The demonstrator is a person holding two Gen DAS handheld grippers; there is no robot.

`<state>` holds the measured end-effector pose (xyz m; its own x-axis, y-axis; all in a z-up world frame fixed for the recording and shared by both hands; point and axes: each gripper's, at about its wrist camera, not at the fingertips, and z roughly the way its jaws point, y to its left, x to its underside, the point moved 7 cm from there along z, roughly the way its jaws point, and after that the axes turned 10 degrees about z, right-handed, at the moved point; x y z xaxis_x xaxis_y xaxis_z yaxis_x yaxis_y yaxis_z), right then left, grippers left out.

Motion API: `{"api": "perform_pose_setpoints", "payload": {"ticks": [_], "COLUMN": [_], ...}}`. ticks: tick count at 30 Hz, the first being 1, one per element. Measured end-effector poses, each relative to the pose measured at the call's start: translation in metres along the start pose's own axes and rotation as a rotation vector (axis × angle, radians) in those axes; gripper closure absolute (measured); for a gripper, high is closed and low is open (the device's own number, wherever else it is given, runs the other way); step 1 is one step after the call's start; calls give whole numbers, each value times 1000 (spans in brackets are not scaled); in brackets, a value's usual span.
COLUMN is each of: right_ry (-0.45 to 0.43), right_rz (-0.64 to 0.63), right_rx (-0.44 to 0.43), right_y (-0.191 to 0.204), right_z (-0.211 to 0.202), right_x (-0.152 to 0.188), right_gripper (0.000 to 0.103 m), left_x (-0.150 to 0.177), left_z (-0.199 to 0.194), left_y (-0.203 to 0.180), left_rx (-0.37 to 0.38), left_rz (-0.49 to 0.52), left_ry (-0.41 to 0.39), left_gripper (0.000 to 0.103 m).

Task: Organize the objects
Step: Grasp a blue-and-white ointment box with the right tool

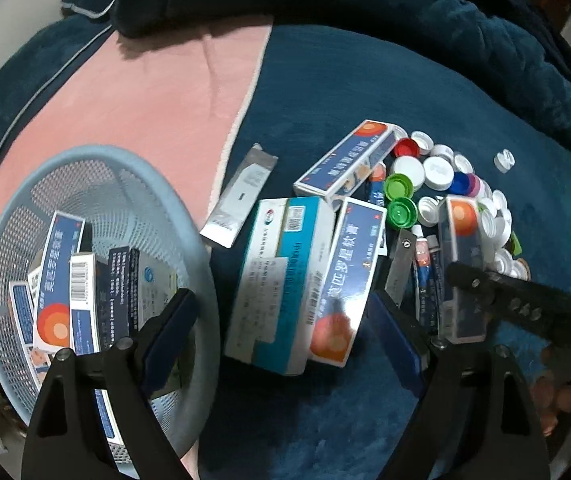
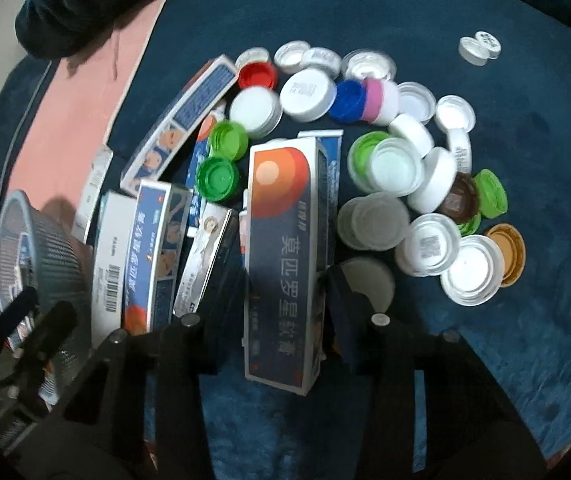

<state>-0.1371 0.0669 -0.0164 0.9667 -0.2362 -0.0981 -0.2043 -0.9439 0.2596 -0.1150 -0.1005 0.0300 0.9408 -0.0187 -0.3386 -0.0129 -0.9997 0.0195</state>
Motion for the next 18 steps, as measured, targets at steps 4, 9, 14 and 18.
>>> {"api": "perform_pose_setpoints", "payload": {"ticks": [4, 9, 14, 18], "right_ry": [-21, -51, -65, -72], "right_rz": [25, 48, 93, 120], "right_rx": [-34, -25, -7, -4], "right_y": [-13, -39, -75, -92], "right_z": [-16, -36, -48, -52], "right_x": [-5, -10, -16, -19], "right_gripper": [61, 61, 61, 60], "left_x": [-3, -8, -12, -14], "left_z": [2, 5, 20, 34], "left_y": [-20, -53, -94, -114], "left_rx": [35, 58, 114, 128], "left_rz": [31, 84, 113, 116], "left_ry": [-1, -3, 32, 59], "left_gripper": [14, 14, 14, 14]}}
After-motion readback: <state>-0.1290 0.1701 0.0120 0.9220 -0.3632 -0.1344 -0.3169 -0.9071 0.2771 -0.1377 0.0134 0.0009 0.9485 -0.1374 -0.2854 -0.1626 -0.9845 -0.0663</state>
